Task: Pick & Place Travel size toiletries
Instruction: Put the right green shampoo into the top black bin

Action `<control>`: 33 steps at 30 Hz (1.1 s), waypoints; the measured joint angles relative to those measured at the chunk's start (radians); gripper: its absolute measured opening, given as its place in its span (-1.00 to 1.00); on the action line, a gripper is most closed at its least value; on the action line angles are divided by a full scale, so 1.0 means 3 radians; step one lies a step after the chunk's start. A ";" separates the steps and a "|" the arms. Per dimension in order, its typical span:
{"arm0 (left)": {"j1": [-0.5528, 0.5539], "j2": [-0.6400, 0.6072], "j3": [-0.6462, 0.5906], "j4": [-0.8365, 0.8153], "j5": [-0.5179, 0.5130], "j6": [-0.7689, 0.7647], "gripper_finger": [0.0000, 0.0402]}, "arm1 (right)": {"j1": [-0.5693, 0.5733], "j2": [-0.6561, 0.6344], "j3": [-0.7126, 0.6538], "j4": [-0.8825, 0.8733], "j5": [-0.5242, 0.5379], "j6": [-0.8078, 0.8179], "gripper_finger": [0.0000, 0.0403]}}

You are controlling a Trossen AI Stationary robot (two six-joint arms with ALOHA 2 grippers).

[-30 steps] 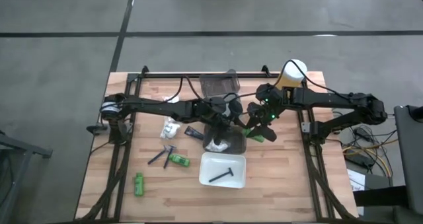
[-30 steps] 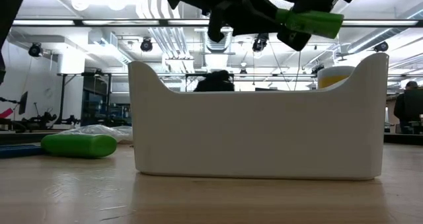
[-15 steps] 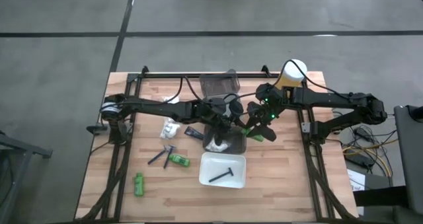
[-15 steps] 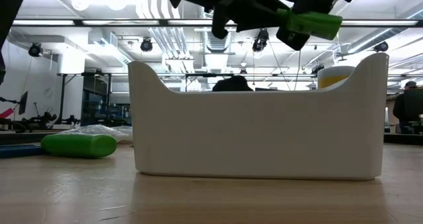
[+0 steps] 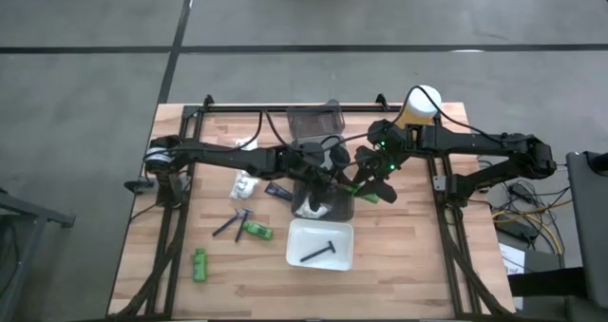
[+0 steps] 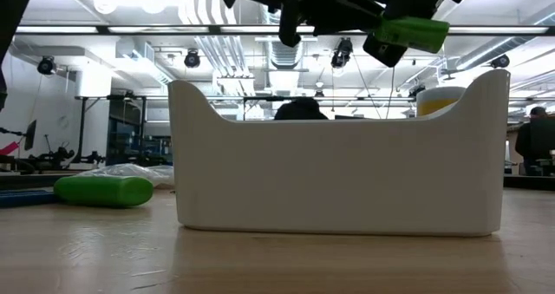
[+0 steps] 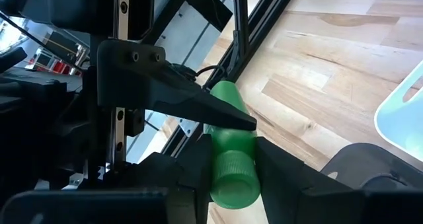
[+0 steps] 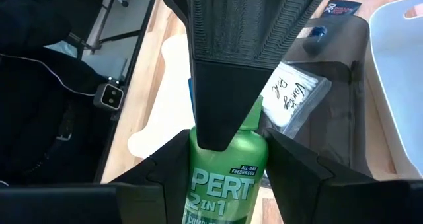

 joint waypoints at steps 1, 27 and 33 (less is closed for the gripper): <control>-0.0002 -0.0002 0.0000 -0.0002 -0.0019 -0.0001 -0.49 | 0.0000 0.0000 0.0002 0.0000 0.0000 -0.0001 -0.21; 0.0201 -0.0431 -0.0006 -0.1175 -0.0621 -0.0605 -0.53 | -0.0184 -0.0464 0.0060 -0.0432 0.0582 -0.0366 0.62; 0.0341 -0.0510 -0.0006 -0.1445 -0.0629 -0.0775 -0.53 | -0.0297 -0.0941 -0.0261 -0.0348 0.0850 -0.0376 0.73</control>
